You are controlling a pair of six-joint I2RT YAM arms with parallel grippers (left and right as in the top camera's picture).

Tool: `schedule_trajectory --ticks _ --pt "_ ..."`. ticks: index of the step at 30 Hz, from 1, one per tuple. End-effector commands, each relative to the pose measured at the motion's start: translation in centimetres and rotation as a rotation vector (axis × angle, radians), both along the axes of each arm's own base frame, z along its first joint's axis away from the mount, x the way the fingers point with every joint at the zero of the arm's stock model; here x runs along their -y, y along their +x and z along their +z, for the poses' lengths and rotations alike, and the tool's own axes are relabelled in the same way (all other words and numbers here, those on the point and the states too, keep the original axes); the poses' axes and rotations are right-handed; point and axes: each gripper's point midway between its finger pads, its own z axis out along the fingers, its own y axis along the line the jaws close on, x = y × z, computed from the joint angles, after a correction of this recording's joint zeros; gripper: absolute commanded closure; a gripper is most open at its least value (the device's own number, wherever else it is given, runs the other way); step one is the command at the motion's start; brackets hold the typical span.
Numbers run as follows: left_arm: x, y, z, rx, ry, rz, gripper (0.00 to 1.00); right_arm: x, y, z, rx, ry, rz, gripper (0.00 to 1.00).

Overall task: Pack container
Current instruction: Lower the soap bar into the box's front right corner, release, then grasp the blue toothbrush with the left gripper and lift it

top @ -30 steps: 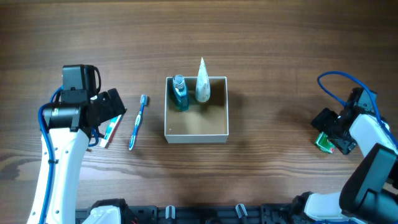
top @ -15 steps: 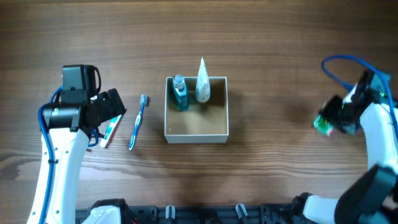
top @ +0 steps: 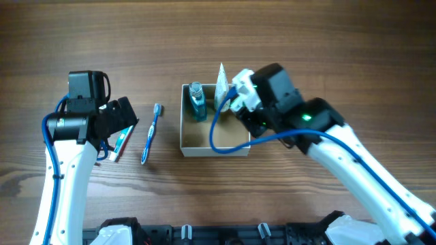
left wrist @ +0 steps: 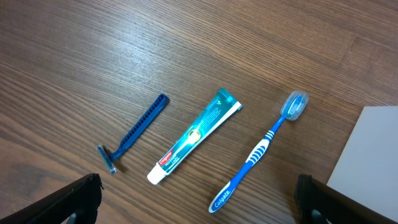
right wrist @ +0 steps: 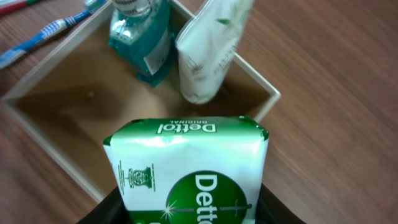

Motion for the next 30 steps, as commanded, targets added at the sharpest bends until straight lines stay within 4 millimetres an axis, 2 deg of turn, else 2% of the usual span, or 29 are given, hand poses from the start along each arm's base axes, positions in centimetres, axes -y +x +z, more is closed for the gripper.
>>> schedule_trajectory --ticks 1,2,3,4,5,6,7,10,12,14,16,18,21,23,25,27,30 --pt "-0.5 0.3 0.6 0.018 0.015 0.023 0.0 -1.6 1.2 -3.0 -0.01 -0.072 0.033 0.95" --pt "-0.5 0.3 0.6 0.018 0.015 0.023 0.0 -1.9 1.4 -4.0 -0.029 -0.084 0.033 0.94" --pt "-0.5 0.3 0.6 0.017 0.015 0.023 0.0 -2.0 1.5 -5.0 -0.049 -0.096 0.032 0.82" --pt "-0.5 0.3 0.6 0.017 0.015 0.023 0.0 -2.0 1.6 -5.7 -0.065 -0.105 0.029 0.74" --pt "-0.5 0.3 0.6 0.017 0.015 0.023 0.0 -2.2 1.5 -6.4 -0.086 -0.109 0.035 0.73" --pt "-0.5 0.3 0.6 0.018 0.015 0.023 0.0 -2.3 1.4 -6.6 -0.093 -0.106 0.038 0.5" --pt "-0.5 0.3 0.6 0.017 0.015 0.022 0.0 -2.3 1.5 -6.6 -0.091 -0.105 0.038 0.33" --pt "-0.5 0.3 0.7 0.018 0.015 0.023 0.0 -2.4 1.5 -5.1 -0.056 -0.08 0.037 0.18" --pt "-0.5 0.3 0.6 0.018 0.015 0.022 0.0 -2.3 1.6 -2.8 -0.006 -0.036 0.013 0.15" --pt "-0.5 0.3 0.6 0.018 0.015 0.023 0.0 0.2 2.3 1.0 0.103 -0.006 -0.169 0.16" --pt "-0.5 0.3 0.6 0.021 0.007 0.035 0.0 4.8 3.3 3.5 0.199 -0.007 -0.473 0.13" --pt "0.5 0.6 0.6 0.032 -0.046 0.008 0.0 10.4 2.8 5.0 0.221 0.064 -0.826 0.0" --pt "1.9 1.2 0.6 0.038 -0.039 -0.096 0.0 13.8 2.9 3.8 0.098 0.146 -0.964 0.0" --pt "4.0 2.0 0.1 0.022 -0.005 -0.237 0.0 15.9 3.6 1.8 0.003 0.168 -1.031 0.0" --pt "6.0 2.0 -1.2 -0.032 -0.008 -0.337 0.0 16.9 3.9 -0.4 -0.086 0.173 -1.067 0.0" --pt "8.0 1.7 -3.4 -0.115 -0.035 -0.401 0.02 17.4 4.2 -2.1 -0.133 0.141 -1.089 0.0" --pt "8.9 1.1 -7.5 -0.261 -0.045 -0.419 0.07 17.4 4.6 -4.5 -0.186 0.079 -1.08 0.0"
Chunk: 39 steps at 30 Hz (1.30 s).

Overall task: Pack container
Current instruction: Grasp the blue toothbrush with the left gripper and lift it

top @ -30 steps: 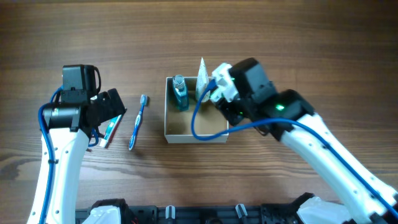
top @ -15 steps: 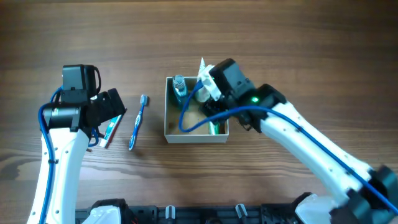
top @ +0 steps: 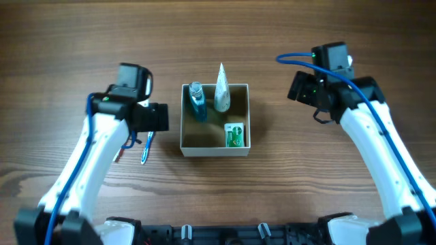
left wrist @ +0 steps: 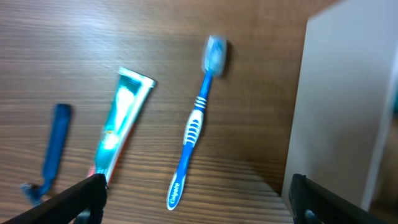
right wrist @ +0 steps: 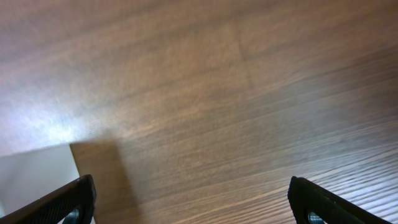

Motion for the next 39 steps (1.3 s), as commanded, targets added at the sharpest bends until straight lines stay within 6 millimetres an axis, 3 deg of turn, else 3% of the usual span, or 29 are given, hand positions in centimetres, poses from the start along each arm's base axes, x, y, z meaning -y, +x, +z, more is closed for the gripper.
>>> schedule_trajectory --ticks 1,9,13,16,18,23,28,31,32,35,39 --pt "1.1 -0.9 -4.7 -0.171 -0.004 -0.047 0.06 -0.5 -0.1 -2.9 -0.09 0.011 0.011 0.0" --pt "1.2 -1.3 -10.6 -0.336 0.009 -0.05 0.04 -0.5 0.0 -3.5 -0.107 0.001 0.028 0.0" --pt "1.3 -0.9 -11.9 -0.344 0.011 -0.052 0.06 -0.5 0.0 -3.5 -0.108 0.0 0.028 0.0" --pt "1.3 -0.7 -11.9 -0.336 0.01 -0.052 0.41 -0.5 0.0 -3.5 -0.108 0.0 0.028 0.0" --pt "1.3 -0.8 -11.9 -0.339 0.01 -0.052 0.57 -0.5 -0.1 -3.5 -0.108 0.0 0.028 0.0" --pt "1.2 -1.1 -11.9 -0.352 0.012 -0.051 0.81 -0.5 -0.1 -3.5 -0.109 -0.001 0.03 0.0" --pt "1.0 -1.0 -11.9 -0.348 0.027 -0.05 0.94 -0.5 -0.2 -3.5 -0.117 -0.011 0.051 0.01" --pt "0.4 -0.8 -11.6 -0.335 0.061 -0.038 0.96 -0.4 -0.2 -3.6 -0.119 -0.012 0.052 0.01" --pt "0.3 -0.6 -11.3 -0.324 0.069 -0.037 0.96 -0.4 -0.2 -3.6 -0.12 -0.012 0.052 0.01" --pt "0.5 0.7 -8.0 -0.229 0.056 -0.036 0.96 -0.4 -0.3 -3.6 -0.124 -0.012 0.052 0.01" --pt "1.8 1.7 1.0 0.046 -0.026 -0.082 0.96 -0.4 -0.6 -3.7 -0.134 -0.015 0.052 0.01"
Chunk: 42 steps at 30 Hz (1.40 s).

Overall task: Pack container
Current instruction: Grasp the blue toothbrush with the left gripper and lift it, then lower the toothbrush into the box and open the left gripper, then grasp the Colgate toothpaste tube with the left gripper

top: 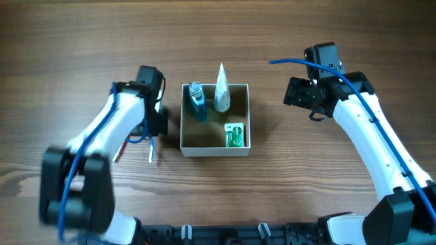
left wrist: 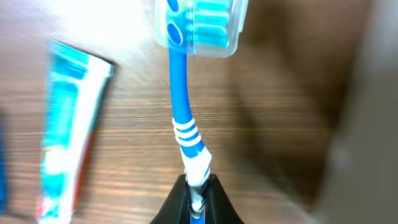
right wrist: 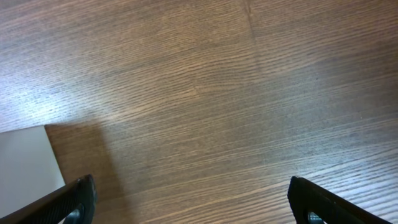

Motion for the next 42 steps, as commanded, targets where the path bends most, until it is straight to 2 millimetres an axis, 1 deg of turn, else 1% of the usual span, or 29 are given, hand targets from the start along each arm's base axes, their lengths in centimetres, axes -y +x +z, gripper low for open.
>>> schedule_trajectory --ticks 1,2,3,4,5,7,8,9,11,12,14,17,20,21,22,23,25,27,29,30,31,33,34,35,36,37,38,40,42 --pt "2.8 1.6 10.4 0.337 -0.127 -0.134 0.96 -0.1 -0.2 -0.4 -0.018 0.003 0.006 0.01" --pt "4.2 1.2 12.2 0.395 -0.161 -0.211 0.96 -0.1 -0.2 -0.4 -0.018 0.003 0.006 0.01" --pt "6.1 0.4 14.3 0.464 -0.195 -0.333 0.96 -0.1 -0.2 -0.4 -0.017 0.003 0.005 0.01" --pt "8.2 -0.9 16.3 0.532 -0.203 -0.505 0.96 -0.1 -0.2 -0.4 -0.017 0.004 0.005 0.01" --pt "9.5 -1.7 17.2 0.569 -0.195 -0.622 0.96 -0.1 -0.2 -0.4 -0.017 0.004 0.005 0.01" --pt "11.8 -3.1 17.9 0.603 -0.167 -0.845 0.96 -0.1 -0.1 -0.4 -0.015 0.004 0.005 0.0" --pt "12.9 -3.5 17.7 0.607 -0.146 -0.958 0.96 -0.1 -0.1 -0.4 -0.013 0.004 0.005 0.01" --pt "13.6 -3.6 17.5 0.606 -0.139 -1.012 0.96 -0.1 -0.1 -0.4 -0.013 0.004 0.005 0.01" --pt "15.4 -3.0 16.2 0.586 -0.141 -1.072 0.96 -0.1 -0.1 -0.4 -0.011 0.007 -0.012 0.01" --pt "15.9 -2.8 15.3 0.564 -0.142 -1.081 0.96 0.1 -0.1 -0.4 -0.008 0.014 -0.052 0.01" --pt "16.5 -2.1 13.2 0.506 -0.14 -1.086 0.96 0.5 -0.1 -0.4 0.004 0.045 -0.15 0.01" --pt "17.1 -1.2 10.4 0.433 -0.137 -1.089 0.96 1.5 0.0 -0.4 0.014 0.064 -0.231 0.01" --pt "17.3 -0.8 9.2 0.41 -0.135 -1.09 0.96 1.9 0.0 -0.4 0.013 0.064 -0.246 0.01" --pt "17.4 -0.7 9.0 0.407 -0.134 -1.09 0.84 1.9 0.0 -0.4 0.013 0.064 -0.246 0.01" --pt "17.5 -0.6 8.8 0.404 -0.134 -1.089 0.67 1.9 0.0 -0.4 0.013 0.064 -0.246 0.01" --pt "17.5 -0.6 8.7 0.402 -0.134 -1.089 0.58 1.9 -0.1 -0.4 0.011 0.064 -0.246 0.01" --pt "17.4 -0.5 8.8 0.406 -0.129 -1.088 0.21 1.9 -0.1 -0.4 0.008 0.06 -0.237 0.01" --pt "17.1 -0.3 9.6 0.431 -0.114 -1.069 0.13 1.9 -0.1 -0.4 0.006 0.054 -0.222 0.01" --pt "15.8 0.4 11.7 0.487 -0.068 -0.953 0.1 1.9 -0.1 -0.4 0.006 0.054 -0.221 0.01" --pt "14.1 0.7 13.7 0.534 -0.032 -0.85 0.05 1.9 -0.1 -0.4 0.006 0.053 -0.219 0.01" --pt "12.9 0.8 14.9 0.562 -0.017 -0.776 0.0 1.9 -0.1 -0.4 0.006 0.053 -0.218 0.0" --pt "8.3 0.8 17.3 0.609 0.003 -0.556 0.0 1.9 -0.1 -0.4 0.005 0.05 -0.209 0.01" --pt "5.2 0.9 17.9 0.611 0.008 -0.422 0.0 1.9 0.0 -0.4 0.006 0.047 -0.197 0.0" --pt "2.5 0.9 17.9 0.598 0.02 -0.311 0.0 1.9 0.0 -0.4 0.005 0.046 -0.197 0.0" --pt "0.1 0.8 17.6 0.575 0.033 -0.227 0.0 1.9 0.0 -0.4 0.006 0.047 -0.197 0.0" --pt "-2.9 0.7 16.5 0.526 0.034 -0.127 0.0 1.9 0.0 -0.4 0.008 0.047 -0.197 0.0" --pt "-4.9 0.6 15.0 0.478 0.014 -0.051 0.0 1.9 0.1 -0.3 0.012 0.048 -0.197 0.0" --pt "-6.7 0.3 12.3 0.398 -0.04 0.043 0.0 1.9 0.2 -0.3 0.015 0.049 -0.197 0.0" --pt "-6.9 0.0 8.4 0.276 -0.132 0.091 0.0 1.9 0.2 -0.3 0.015 0.049 -0.196 0.0"
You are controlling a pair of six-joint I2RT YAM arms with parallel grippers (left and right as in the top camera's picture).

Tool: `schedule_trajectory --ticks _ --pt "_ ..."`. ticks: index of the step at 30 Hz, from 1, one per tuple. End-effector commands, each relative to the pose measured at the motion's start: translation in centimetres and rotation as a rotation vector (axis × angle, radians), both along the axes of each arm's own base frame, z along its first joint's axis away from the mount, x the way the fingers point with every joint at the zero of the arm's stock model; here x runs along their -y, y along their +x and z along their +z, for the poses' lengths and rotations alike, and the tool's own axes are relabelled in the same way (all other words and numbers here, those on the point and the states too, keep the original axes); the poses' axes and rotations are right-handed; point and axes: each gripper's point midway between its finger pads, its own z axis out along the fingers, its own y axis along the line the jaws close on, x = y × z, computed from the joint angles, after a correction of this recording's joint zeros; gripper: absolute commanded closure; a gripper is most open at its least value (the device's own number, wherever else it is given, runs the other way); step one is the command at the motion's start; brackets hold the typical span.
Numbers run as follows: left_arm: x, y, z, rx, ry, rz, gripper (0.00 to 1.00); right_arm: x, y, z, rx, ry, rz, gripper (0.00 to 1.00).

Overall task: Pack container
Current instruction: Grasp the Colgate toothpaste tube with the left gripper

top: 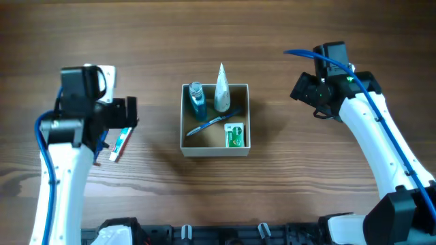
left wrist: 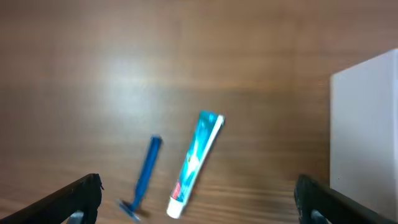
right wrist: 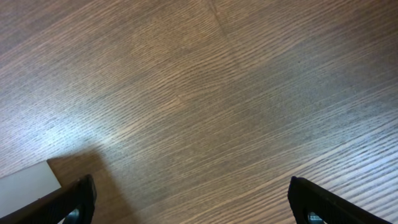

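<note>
The white open box (top: 214,148) sits mid-table and holds a teal mouthwash bottle (top: 197,101), a white pouch (top: 221,88), a green Dettol soap (top: 236,135) and a blue toothbrush (top: 212,122) lying slantwise. A toothpaste tube (left wrist: 194,163) and a blue razor (left wrist: 143,177) lie on the wood left of the box; the overhead view shows only part of the toothpaste tube (top: 120,143). My left gripper (left wrist: 198,202) hangs open above them, empty. My right gripper (right wrist: 193,202) is open and empty over bare wood right of the box.
The box's white wall (left wrist: 367,137) fills the right edge of the left wrist view, and its corner (right wrist: 28,182) shows at the lower left of the right wrist view. The table is dark wood all round.
The toothbrush, then gripped by my left gripper beside the box, now lies inside the box. My left gripper is open and stands further left, above the toothpaste and razor.
My right gripper held the Dettol soap over the box while the left hung open over razor, toothpaste and toothbrush. Then the soap lay in the box and the right arm was off to the right. The left shut on the toothbrush, which now lies in the box.
</note>
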Motion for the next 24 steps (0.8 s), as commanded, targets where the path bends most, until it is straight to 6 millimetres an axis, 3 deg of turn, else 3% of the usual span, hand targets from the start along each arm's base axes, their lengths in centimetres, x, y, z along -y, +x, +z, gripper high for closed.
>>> schedule_trajectory --ticks 1,6,9,15,18,22,24 --pt "0.5 -0.8 -6.5 -0.197 -0.184 0.051 0.0 0.1 0.0 -0.3 -0.008 -0.006 0.006 0.0" --pt "0.5 -0.7 -13.4 -0.404 -0.209 0.062 0.02 0.1 0.0 -0.3 -0.009 -0.008 0.011 0.0" --pt "0.5 -0.2 -15.5 -0.439 -0.213 0.062 0.05 0.1 0.0 -0.3 -0.013 -0.015 0.029 0.0" --pt "0.3 0.7 -17.5 -0.442 -0.211 0.056 0.18 0.1 0.0 -0.3 -0.012 -0.014 0.029 0.0" --pt "0.4 0.2 -18.8 -0.486 -0.216 0.059 0.34 0.1 0.0 -0.3 -0.013 -0.014 0.029 0.0" --pt "0.5 -0.4 -19.3 -0.518 -0.221 0.066 0.44 0.1 0.0 -0.3 -0.013 -0.015 0.029 0.0" --pt "0.5 -0.7 -19.3 -0.533 -0.223 0.067 0.62 0.1 0.0 -0.3 -0.013 -0.015 0.029 0.0"
